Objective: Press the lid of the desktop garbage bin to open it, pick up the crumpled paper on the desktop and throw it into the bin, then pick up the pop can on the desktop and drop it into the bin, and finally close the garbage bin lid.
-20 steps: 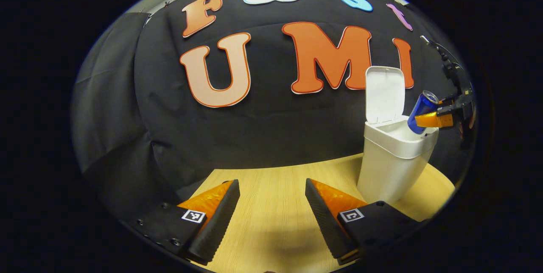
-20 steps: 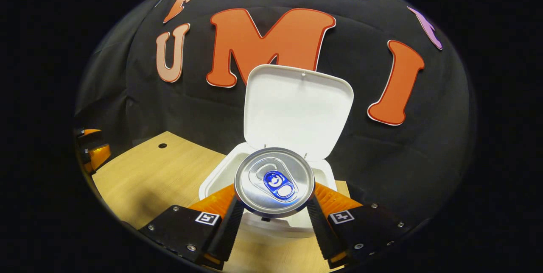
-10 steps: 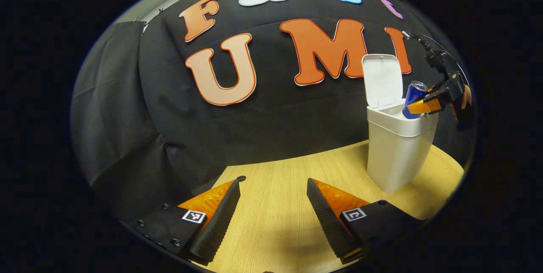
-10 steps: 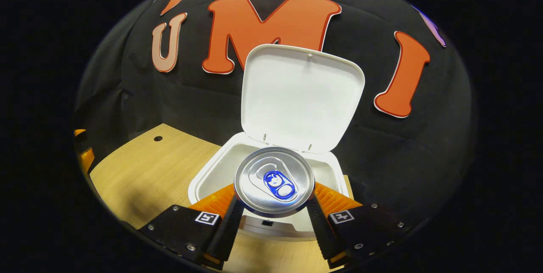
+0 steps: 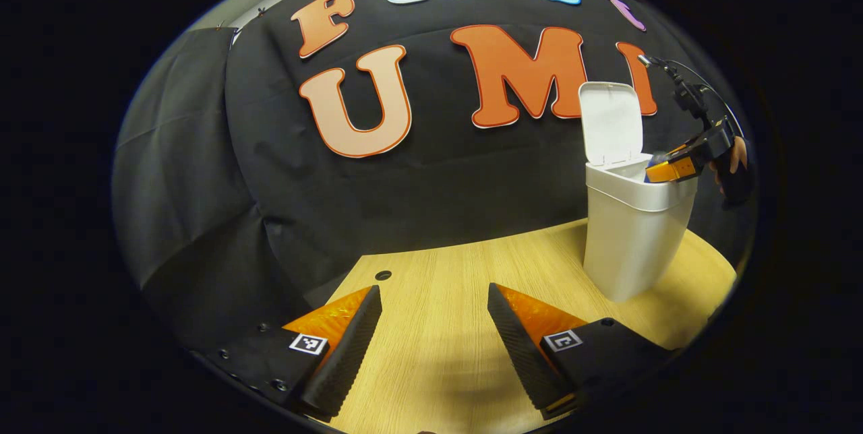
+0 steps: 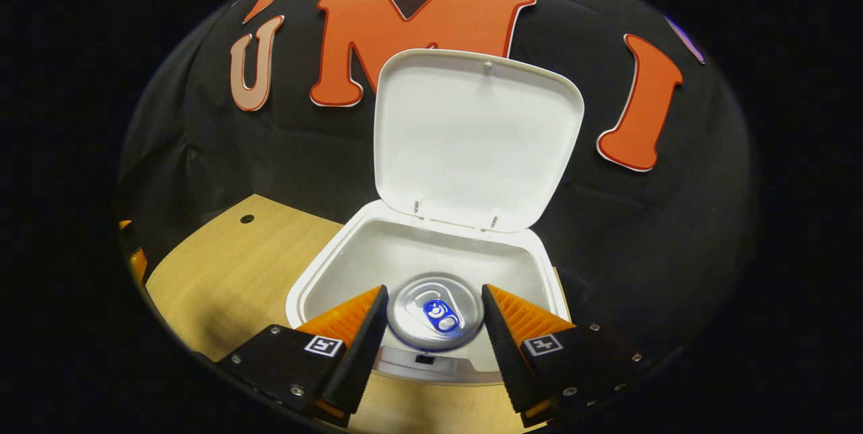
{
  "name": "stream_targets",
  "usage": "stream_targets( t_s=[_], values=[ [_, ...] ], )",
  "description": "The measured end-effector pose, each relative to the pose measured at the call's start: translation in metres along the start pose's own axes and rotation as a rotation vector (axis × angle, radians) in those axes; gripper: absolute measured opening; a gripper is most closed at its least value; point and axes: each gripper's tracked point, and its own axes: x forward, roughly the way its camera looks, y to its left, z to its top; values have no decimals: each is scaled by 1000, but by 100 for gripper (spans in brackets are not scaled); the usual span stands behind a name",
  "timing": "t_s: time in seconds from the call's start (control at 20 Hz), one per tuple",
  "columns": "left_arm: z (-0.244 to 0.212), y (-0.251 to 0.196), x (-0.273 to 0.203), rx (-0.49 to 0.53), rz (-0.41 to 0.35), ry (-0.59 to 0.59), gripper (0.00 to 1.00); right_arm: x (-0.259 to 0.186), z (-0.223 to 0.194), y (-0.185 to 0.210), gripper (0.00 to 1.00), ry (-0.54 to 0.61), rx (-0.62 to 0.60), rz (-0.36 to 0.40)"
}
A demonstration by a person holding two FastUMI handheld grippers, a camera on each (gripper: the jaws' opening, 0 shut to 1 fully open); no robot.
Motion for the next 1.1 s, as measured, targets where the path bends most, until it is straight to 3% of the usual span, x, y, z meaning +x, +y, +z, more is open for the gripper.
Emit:
stream_targets(
  t_s=[0.5,1.1],
  values=[
    [1,-3,3,-11,-15,-10,100,-16,73,-30,81,-118,-22,-49],
    [-10,16,-3,8,48,18,100,-29,181,-44,80,-305,-64,-84]
  ],
)
